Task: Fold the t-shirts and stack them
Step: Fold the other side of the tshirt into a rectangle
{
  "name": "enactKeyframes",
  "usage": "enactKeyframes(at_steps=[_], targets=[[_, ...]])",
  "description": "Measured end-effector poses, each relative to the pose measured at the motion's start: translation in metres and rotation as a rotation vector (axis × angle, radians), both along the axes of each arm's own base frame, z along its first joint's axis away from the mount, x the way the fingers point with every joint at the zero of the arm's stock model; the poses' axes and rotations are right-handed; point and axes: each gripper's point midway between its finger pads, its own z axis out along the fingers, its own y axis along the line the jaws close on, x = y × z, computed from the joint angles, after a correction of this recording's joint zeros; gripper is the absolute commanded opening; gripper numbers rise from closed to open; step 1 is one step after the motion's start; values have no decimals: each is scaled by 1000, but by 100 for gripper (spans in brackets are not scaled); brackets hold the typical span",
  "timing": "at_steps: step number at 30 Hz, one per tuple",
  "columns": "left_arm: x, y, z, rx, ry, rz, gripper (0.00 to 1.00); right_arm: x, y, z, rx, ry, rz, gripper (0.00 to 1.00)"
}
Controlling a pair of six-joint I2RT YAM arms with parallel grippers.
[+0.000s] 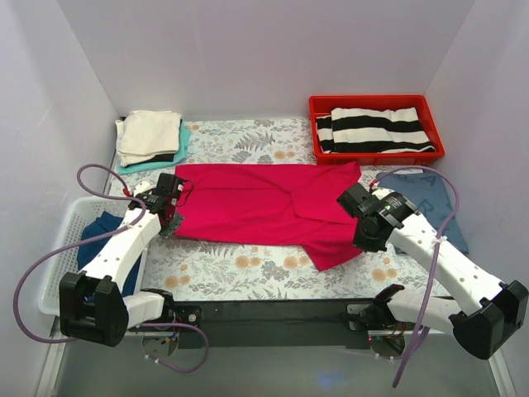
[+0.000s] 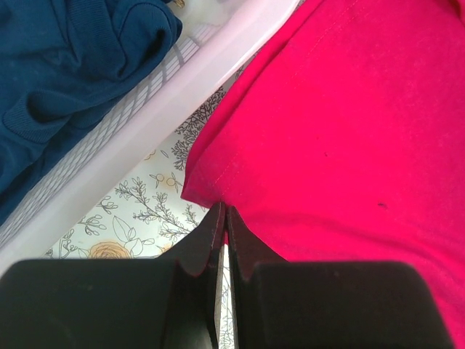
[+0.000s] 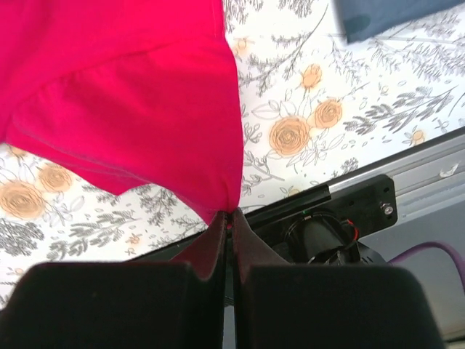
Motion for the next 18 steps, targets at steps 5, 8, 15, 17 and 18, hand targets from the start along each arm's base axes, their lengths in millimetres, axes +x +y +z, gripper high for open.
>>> enactKeyframes(at_steps=[5, 8, 15, 17, 18], targets=[[-1, -1, -9, 1, 39, 0, 0, 27, 3, 21, -39, -65, -20, 1], [0, -1, -14, 6, 60, 1, 0, 47, 5, 34, -69, -103, -31, 1], [31, -4, -5, 31, 46, -11, 0, 90, 1, 44, -102, -160, -40, 1], [53, -6, 6, 41, 3, -17, 0, 103, -4, 44, -100, -176, -43, 1], [63, -6, 11, 43, -16, -18, 0, 108, -6, 44, -99, -183, -44, 1]])
